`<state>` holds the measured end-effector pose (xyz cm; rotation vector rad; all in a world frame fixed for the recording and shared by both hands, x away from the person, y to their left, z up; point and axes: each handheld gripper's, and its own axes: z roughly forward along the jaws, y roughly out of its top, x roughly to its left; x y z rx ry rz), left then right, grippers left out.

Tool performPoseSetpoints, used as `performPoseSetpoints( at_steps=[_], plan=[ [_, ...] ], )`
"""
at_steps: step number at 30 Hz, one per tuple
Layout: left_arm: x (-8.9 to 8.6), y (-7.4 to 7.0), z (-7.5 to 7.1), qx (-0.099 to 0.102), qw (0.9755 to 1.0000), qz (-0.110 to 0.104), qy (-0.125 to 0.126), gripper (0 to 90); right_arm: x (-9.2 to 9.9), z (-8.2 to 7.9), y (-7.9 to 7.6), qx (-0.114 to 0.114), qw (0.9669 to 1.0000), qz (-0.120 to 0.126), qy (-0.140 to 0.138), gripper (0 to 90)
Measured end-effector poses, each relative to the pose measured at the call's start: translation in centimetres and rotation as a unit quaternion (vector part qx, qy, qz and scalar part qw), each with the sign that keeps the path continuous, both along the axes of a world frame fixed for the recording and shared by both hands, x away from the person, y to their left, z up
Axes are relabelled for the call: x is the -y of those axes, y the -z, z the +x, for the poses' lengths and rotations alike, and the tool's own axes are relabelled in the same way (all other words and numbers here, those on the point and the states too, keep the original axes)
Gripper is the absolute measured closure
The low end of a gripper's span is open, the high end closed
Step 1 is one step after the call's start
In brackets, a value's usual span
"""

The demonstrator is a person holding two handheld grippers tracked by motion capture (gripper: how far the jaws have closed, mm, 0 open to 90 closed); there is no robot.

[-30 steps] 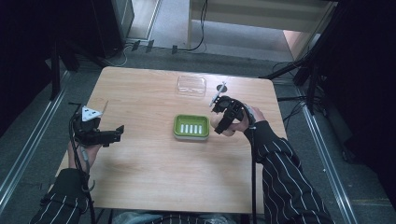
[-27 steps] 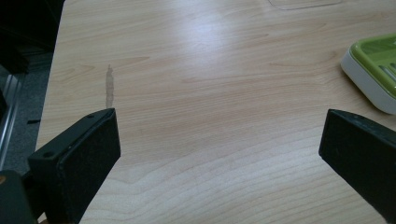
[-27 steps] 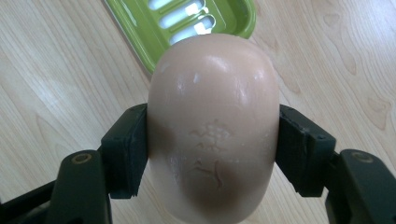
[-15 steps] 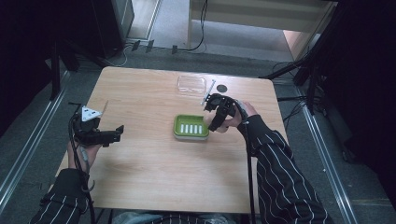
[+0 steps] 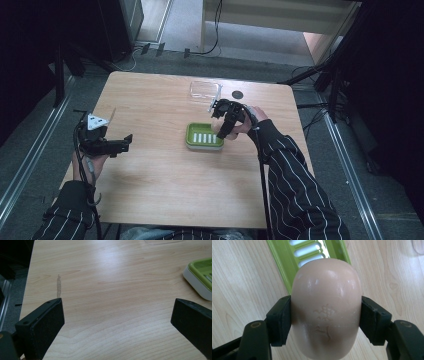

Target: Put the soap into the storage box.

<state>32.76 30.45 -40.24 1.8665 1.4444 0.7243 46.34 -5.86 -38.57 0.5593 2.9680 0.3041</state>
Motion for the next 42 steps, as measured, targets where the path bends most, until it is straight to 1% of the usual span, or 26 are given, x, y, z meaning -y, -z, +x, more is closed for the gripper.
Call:
performPoseSetpoints(
  at_steps=[1, 3, 4, 6, 9, 13, 14, 18, 19, 22, 25, 26, 27, 32, 33, 34, 35, 36, 37, 38, 42],
  plan=[
    [0.0, 0.0, 0.0, 0.0, 1.0, 0.0, 0.0, 0.0, -0.1, 0.1, 0.0, -0.002, 1.0, -0.001, 0.001, 33.8],
    [0.0, 0.0, 0.0, 0.001, 1.0, -0.002, 0.0, 0.0, -0.2, 0.2, 0.0, 0.001, 1.0, 0.0, -0.005, 33.8],
    [0.0, 0.1, 0.0, 0.001, 1.0, -0.002, 0.001, 0.0, -0.4, 0.2, 0.1, 0.0, 1.0, 0.0, -0.004, 33.8],
    [-0.1, 0.0, 0.0, 0.002, 1.0, -0.002, 0.0, 0.0, -0.5, 0.3, 0.1, 0.003, 0.9999, -0.002, -0.011, 33.8],
    [0.0, 0.0, 0.0, 0.001, 1.0, -0.002, 0.001, 0.0, -0.8, 0.4, 0.2, 0.001, 0.9999, -0.001, -0.014, 33.8],
    [-0.1, 0.1, 0.0, 0.001, 1.0, -0.002, 0.0, 0.0, -1.3, 0.5, 0.3, 0.004, 0.9997, 0.004, -0.025, 33.8],
    [-0.1, 0.0, 0.0, 0.0, 1.0, -0.001, -0.001, 0.0, -1.4, 0.6, 0.4, 0.003, 0.9995, 0.003, -0.031, 33.8],
    [-0.1, 0.0, 0.0, 0.002, 1.0, -0.001, 0.0, 0.0, -1.9, 0.7, 0.7, 0.002, 0.9994, 0.001, -0.036, 33.8],
    [-0.1, 0.0, 0.0, 0.002, 1.0, -0.002, 0.0, 0.0, -2.0, 0.8, 0.7, 0.006, 0.9991, 0.001, -0.041, 33.8],
    [-0.1, 0.0, 0.0, 0.002, 1.0, -0.002, 0.0, 0.0, -2.3, 0.9, 0.9, 0.003, 0.9989, 0.008, -0.045, 33.8],
    [-0.1, 0.1, 0.0, 0.001, 1.0, -0.002, 0.0, 0.0, -2.8, 0.9, 1.1, 0.002, 0.9987, 0.006, -0.05, 33.8],
    [-0.1, 0.0, 0.0, 0.0, 1.0, -0.002, 0.0, 0.0, -2.8, 1.0, 1.2, 0.003, 0.9984, 0.008, -0.057, 33.8],
    [-0.1, 0.0, 0.0, 0.0, 1.0, -0.001, 0.0, 0.0, -3.0, 1.0, 1.3, 0.003, 0.9983, 0.009, -0.058, 33.8],
    [-0.1, 0.0, 0.0, 0.0, 1.0, -0.001, -0.002, 0.0, -3.5, 1.2, 1.9, -0.002, 0.9977, 0.009, -0.068, 33.8],
    [-0.1, 0.0, 0.0, 0.0, 1.0, -0.001, 0.0, 0.0, -3.6, 1.2, 2.0, -0.005, 0.998, 0.007, -0.062, 33.8],
    [-0.1, 0.0, 0.0, 0.0, 1.0, -0.002, 0.0, 0.0, -3.7, 1.3, 2.2, -0.003, 0.9976, 0.012, -0.068, 33.8],
    [-0.1, 0.0, 0.0, -0.001, 1.0, -0.001, -0.001, 0.0, -3.7, 1.4, 2.3, -0.005, 0.9974, 0.012, -0.071, 33.8],
    [-0.1, 0.0, 0.0, -0.001, 1.0, 0.0, 0.0, 0.0, -3.9, 1.4, 2.5, -0.01, 0.9976, 0.01, -0.068, 33.8],
    [-0.1, 0.1, 0.0, 0.0, 1.0, -0.001, 0.0, 0.0, -3.9, 1.5, 2.6, -0.008, 0.997, 0.011, -0.076, 33.8],
    [-0.1, 0.0, 0.0, -0.002, 1.0, 0.0, 0.0, 0.0, -4.0, 1.4, 2.7, -0.011, 0.9972, 0.009, -0.073, 33.8],
    [-0.1, 0.0, 0.0, -0.002, 1.0, 0.0, 0.0, 0.0, -4.4, 1.6, 3.1, -0.013, 0.9965, 0.003, -0.082, 33.8]
  ],
)
